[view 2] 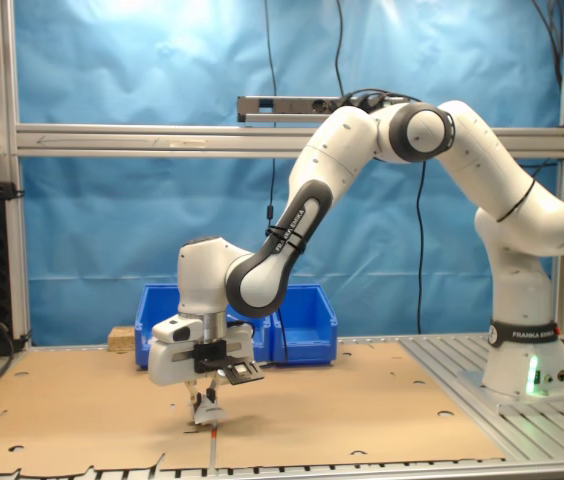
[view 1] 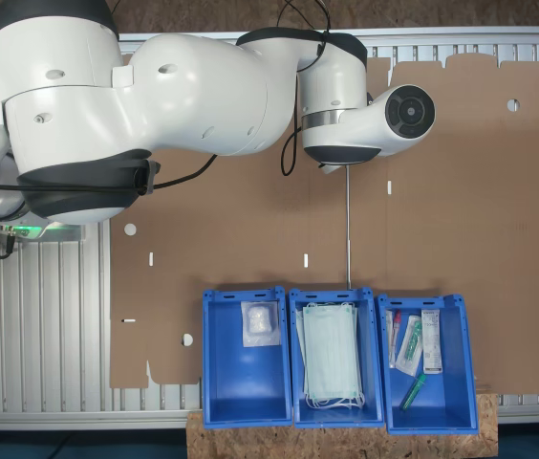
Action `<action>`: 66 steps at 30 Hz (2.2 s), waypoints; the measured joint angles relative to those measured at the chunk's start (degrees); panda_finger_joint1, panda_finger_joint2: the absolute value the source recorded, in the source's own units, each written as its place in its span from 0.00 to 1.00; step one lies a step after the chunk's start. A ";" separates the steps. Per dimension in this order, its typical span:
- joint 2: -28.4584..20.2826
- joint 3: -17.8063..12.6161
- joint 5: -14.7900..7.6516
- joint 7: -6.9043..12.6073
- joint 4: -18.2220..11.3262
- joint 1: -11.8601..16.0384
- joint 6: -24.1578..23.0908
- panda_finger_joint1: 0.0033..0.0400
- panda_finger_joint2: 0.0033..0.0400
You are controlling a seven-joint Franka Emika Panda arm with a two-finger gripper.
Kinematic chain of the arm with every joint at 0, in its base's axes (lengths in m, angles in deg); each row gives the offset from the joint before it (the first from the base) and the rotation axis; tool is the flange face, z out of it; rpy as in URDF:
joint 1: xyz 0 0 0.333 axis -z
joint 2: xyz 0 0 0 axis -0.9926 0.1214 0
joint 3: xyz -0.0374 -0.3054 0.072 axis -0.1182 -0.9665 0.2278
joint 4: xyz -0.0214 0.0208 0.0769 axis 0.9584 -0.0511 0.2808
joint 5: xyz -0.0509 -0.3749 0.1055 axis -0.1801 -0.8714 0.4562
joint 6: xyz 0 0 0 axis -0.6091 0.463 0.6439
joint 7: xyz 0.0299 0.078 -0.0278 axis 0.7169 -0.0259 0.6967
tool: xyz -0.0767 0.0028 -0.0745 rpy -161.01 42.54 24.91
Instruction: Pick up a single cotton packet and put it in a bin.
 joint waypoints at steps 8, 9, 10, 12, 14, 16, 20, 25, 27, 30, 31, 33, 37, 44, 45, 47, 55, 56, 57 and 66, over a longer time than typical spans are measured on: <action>0.00 0.00 0.00 0.00 0.00 0.00 0.00 0.13 0.13; -0.01 0.00 0.00 0.00 0.00 0.00 0.00 0.13 0.13; -0.02 0.00 0.00 0.00 0.00 0.00 0.03 0.13 0.13; -0.07 0.00 0.00 0.00 0.00 0.00 0.14 0.13 0.13; -0.21 -0.01 0.00 0.00 -0.01 0.00 0.43 0.13 0.13; -0.48 -0.03 0.00 -0.03 -0.01 0.00 0.93 0.13 0.13; -1.46 -0.18 0.00 -0.06 -0.05 0.00 2.51 0.13 0.13; -4.04 -0.71 0.00 -0.06 -0.10 0.00 5.51 0.13 0.13; -5.14 -0.99 0.00 -0.06 -0.14 0.00 6.55 0.13 0.13; -7.11 -1.52 0.00 -0.06 -0.48 -0.01 8.08 0.13 0.13; -7.84 -1.73 0.00 -0.07 -0.65 -0.01 8.49 0.13 0.13; -9.43 -2.19 0.00 -0.07 -1.18 -0.01 9.25 0.13 0.13; -12.85 -3.29 0.00 -0.07 -2.86 -0.01 10.51 0.13 0.13; -18.70 -5.72 0.00 -0.07 -6.96 -0.01 12.02 0.13 0.13; -19.48 -6.13 0.00 -0.07 -7.60 -0.01 12.21 0.13 0.13; -21.00 -6.99 0.00 -0.07 -8.93 -0.01 12.57 0.13 0.13; -25.84 -10.21 0.00 -0.07 -13.59 0.01 13.37 0.13 0.13; -26.47 -10.66 0.00 -0.07 -14.24 0.01 13.50 0.13 0.13; -27.06 -11.09 0.00 -0.07 -14.87 0.01 13.59 0.13 0.13; -32.28 -14.51 0.00 -0.07 -20.75 0.61 14.09 0.13 0.13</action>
